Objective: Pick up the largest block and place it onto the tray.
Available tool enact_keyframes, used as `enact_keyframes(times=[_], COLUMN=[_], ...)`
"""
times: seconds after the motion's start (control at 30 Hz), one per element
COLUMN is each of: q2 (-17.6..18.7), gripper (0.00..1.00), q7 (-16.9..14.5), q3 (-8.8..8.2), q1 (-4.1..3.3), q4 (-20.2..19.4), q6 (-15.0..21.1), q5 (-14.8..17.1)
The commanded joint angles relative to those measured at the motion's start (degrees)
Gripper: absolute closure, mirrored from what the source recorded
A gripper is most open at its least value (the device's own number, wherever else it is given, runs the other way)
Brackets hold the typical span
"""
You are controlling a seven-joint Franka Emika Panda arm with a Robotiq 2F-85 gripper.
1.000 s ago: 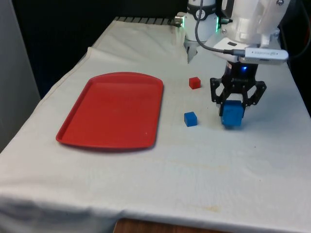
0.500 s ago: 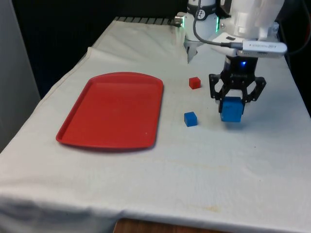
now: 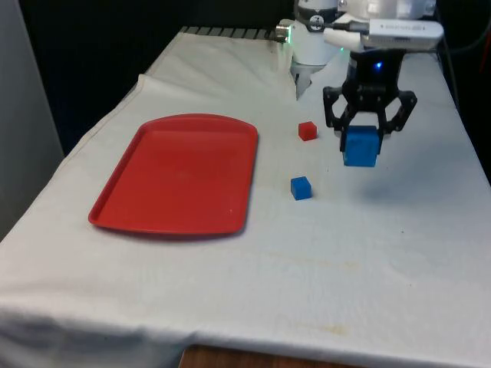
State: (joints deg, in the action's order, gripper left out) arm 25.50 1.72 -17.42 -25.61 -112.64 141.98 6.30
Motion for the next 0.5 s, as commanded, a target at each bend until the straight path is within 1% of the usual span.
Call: enact_keyframes(times=[0.0,0.03,0.07,0.13,0.23,0.3,0.37,0.4,0.43,0.47], q2=[-1.1,-1.9,-1.3,-2.6,-3.4,-4.1,-4.3,-4.5,-4.2,-4.6], gripper=[1.0,1.0,1.0,1.0,1.0,1.0,1.0,1.0,1.0,1.0], q7=[-0.2,-0.3,-0.2,-0.7,-1.2,-1.9,-2.2,-2.8,-2.5,-3.0], q3=[-0.29,-0.63,-0.52,-0.97,-1.6,-2.29,-2.52,-3.04,-3.15,-3.32], q1=[0.06,0.06,0.0,0.17,0.17,0.23,0.34,0.4,0.11,0.46], q4=[-0.5,-0.7,-0.4,-1.1,-1.6,-2.2,-2.4,-2.7,-2.3,-2.8], q6=[-0.5,-1.0,-0.8,-1.5,-1.8,-2.0,-2.0,-2.1,-2.1,-2.1], q5=[-0.2,-0.2,0.0,-0.2,-0.1,-0.1,-0.1,0.1,0.0,0.1])
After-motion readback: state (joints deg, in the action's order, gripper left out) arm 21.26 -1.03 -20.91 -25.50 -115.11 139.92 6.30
